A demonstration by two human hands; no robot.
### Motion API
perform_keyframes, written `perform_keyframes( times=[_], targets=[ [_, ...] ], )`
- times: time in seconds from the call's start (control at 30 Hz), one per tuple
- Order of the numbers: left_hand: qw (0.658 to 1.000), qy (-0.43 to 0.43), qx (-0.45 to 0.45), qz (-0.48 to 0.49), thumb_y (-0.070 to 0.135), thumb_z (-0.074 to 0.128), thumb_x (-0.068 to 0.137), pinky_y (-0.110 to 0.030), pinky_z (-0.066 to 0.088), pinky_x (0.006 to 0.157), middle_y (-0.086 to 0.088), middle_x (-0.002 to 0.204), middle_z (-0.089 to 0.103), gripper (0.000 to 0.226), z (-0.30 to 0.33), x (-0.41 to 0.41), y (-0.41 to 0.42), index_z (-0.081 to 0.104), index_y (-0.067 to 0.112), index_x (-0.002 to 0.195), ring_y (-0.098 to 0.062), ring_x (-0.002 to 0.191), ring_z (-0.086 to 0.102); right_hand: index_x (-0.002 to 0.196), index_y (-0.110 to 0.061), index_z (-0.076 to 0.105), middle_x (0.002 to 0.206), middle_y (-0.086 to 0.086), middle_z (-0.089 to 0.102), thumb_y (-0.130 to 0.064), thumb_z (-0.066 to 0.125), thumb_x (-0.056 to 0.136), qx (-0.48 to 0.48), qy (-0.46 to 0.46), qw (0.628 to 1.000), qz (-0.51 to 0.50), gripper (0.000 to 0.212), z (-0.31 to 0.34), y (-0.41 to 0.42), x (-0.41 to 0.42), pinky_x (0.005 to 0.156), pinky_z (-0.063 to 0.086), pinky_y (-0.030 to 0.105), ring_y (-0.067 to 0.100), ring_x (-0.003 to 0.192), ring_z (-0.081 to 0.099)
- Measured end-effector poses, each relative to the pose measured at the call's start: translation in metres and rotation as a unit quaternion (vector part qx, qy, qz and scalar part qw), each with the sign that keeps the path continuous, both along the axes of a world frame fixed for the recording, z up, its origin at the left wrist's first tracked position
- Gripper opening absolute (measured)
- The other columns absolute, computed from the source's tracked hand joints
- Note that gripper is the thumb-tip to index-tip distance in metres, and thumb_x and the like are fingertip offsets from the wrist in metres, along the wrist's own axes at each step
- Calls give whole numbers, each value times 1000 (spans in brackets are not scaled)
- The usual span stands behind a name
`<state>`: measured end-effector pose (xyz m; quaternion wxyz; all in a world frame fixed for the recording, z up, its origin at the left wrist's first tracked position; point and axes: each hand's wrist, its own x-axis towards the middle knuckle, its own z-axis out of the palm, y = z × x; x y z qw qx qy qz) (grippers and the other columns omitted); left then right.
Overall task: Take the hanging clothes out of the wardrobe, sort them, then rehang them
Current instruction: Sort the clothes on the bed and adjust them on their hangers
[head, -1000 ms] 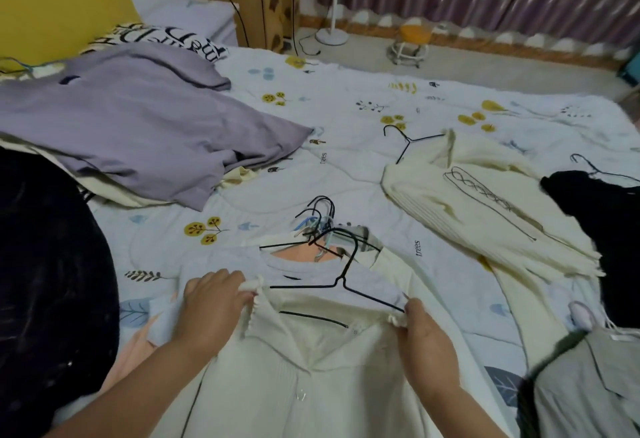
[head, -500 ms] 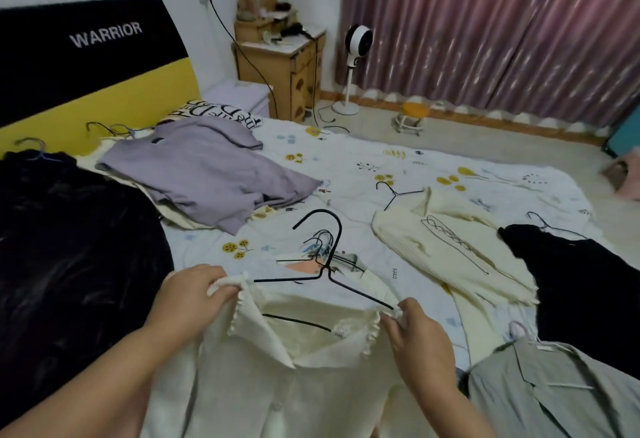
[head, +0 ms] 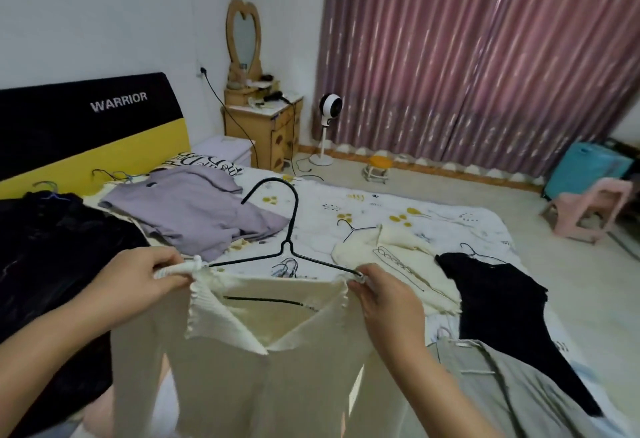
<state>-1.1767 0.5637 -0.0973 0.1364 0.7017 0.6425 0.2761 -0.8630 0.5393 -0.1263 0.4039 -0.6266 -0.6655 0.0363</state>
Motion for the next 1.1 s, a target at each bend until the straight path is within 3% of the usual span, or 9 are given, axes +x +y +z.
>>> perform_keyframes(
  times=[0.07,0.17,0.27,0.37,0.5,0.63,0.8,0.93,1.1],
  targets=[
    [1000,1,2,-19,9,75,74,-29,40,62,2,64,66,21,17,9,-9,64,23,63,-14,68,60,101,-18,64,89,-2,68,-35,54,89,36,-4,999,-3,23,18,-13,13,55,27,15,22,87,60],
    [999,11,8,-40,15,76,74,-32,46,66,9,63,67,21,42,27,-15,66,31,64,-13,67,62,102,-15,65,94,0,69,-29,56,92,71,-3,997,-14,20,46,-30,36,62,29,25,23,89,60],
    [996,10,20,-83,41,73,65,-37,51,69,22,65,67,8,64,57,-17,67,45,69,-9,68,64,95,-12,67,87,3,69,-24,56,89,110,-7,992,-52,17,71,-39,61,65,33,31,28,82,60],
    [991,6,55,-121,63,52,56,-40,50,60,24,57,63,18,78,81,-13,63,53,66,1,57,58,79,-13,66,71,-1,66,-19,58,78,163,-4,983,-87,10,84,-38,80,60,44,36,23,66,59],
    [979,36,65,-190,50,60,69,-28,41,55,28,56,59,11,97,129,1,59,60,72,-4,54,57,74,-14,64,65,-3,63,-14,59,74,195,0,970,-144,5,95,-23,116,58,49,42,22,59,58],
    [966,52,58,-245,68,40,62,-35,48,66,18,68,66,36,99,156,30,57,51,89,-4,67,61,73,-14,65,66,-3,65,-18,57,73,195,7,965,-173,9,101,-4,141,65,46,42,23,62,60],
    [958,27,89,-271,72,29,60,-33,38,57,9,66,63,66,101,197,86,64,17,70,-9,69,57,79,-13,67,69,1,67,-23,53,77,165,6,959,-229,18,108,38,175,68,39,38,27,68,62],
    [953,3,137,-269,70,25,65,-34,41,60,-4,62,63,74,107,231,122,66,9,72,-16,65,55,97,-13,68,93,6,68,-17,60,88,128,-22,950,-282,13,116,69,199,78,34,38,29,93,58],
    [954,-18,171,-244,50,37,77,-35,34,54,-13,66,64,56,109,273,163,64,1,74,-23,63,56,143,-19,34,147,6,36,-31,44,94,99,20,941,-323,51,100,90,213,113,19,42,24,137,26]
  ],
)
